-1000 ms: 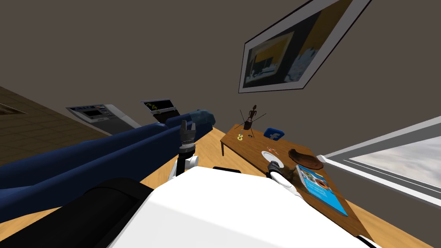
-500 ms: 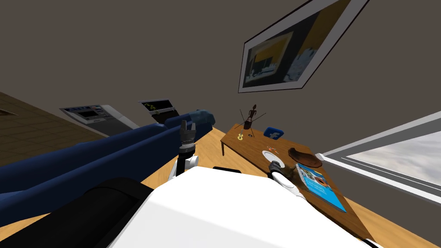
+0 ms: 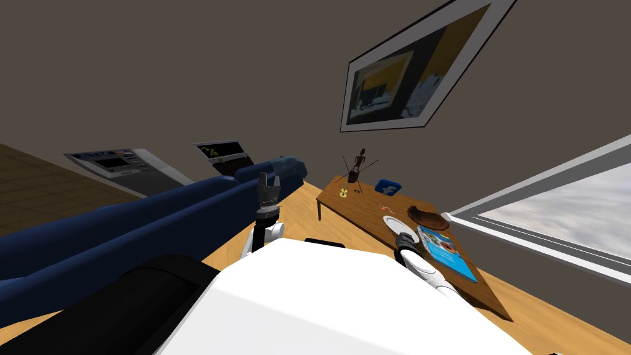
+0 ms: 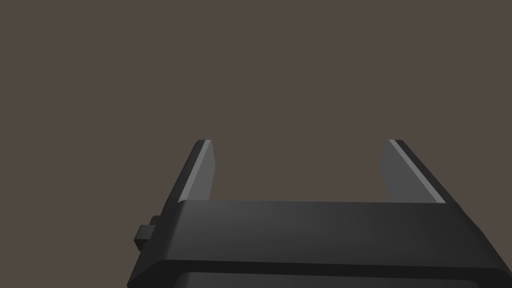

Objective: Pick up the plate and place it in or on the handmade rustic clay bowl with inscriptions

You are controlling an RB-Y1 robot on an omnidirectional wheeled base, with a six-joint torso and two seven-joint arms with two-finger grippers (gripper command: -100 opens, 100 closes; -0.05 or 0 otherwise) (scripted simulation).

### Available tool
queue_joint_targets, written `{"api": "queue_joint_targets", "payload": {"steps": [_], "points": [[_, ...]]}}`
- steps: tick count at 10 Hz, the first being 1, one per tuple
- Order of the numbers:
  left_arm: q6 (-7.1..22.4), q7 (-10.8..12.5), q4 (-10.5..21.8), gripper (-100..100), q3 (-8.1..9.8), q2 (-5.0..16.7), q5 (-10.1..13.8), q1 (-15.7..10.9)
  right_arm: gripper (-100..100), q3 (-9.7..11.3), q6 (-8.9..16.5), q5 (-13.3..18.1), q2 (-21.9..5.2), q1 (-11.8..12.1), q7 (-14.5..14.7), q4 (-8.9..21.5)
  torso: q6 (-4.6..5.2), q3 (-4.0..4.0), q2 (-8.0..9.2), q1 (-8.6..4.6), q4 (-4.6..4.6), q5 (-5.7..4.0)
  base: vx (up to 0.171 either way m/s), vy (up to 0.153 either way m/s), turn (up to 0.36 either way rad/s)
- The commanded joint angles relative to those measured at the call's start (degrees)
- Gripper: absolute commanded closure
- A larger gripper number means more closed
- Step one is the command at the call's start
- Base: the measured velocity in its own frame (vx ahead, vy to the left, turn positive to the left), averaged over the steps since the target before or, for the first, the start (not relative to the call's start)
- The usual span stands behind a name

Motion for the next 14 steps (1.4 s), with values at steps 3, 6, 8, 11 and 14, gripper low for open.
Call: {"api": "queue_joint_targets", "payload": {"steps": [3,6,8,11,14], "points": [[0.0,0.0,0.0,0,0.0,0.0,0.0,0.0,100,-1.1,-1.2,-1.9,-4.0,1.1,2.3,-0.6,-0.02,-0.11,-0.21,-0.05,-0.03,0.04,-0.023,-0.012,-0.032],[0.0,0.0,0.0,0,0.0,0.0,0.0,0.0,100,-1.8,-2.4,-2.0,-7.2,1.3,2.5,0.2,-0.01,-0.1,-0.17,-0.02,-0.04,0.06,-0.032,-0.016,-0.023],[0.0,0.0,0.0,0,0.01,0.0,0.0,0.0,100,-2.2,-3.1,-2.3,-9.1,1.4,2.5,0.6,-0.01,-0.09,-0.17,-0.03,-0.02,0.13,-0.032,-0.034,-0.01],[0.0,0.0,0.0,0,0.0,0.0,0.0,0.0,100,-2.6,-3.9,-2.6,-10.7,1.4,2.5,0.9,-0.09,-0.16,-0.27,0.08,-0.06,0.09,-0.017,-0.02,0.006],[0.0,0.0,0.0,0,0.0,0.0,0.0,0.0,100,-3.5,-5.9,-4.1,-13.9,1.1,2.2,1.8,-0.12,-0.15,-0.26,0.04,-0.05,0.12,-0.024,-0.044,0.05]]}}
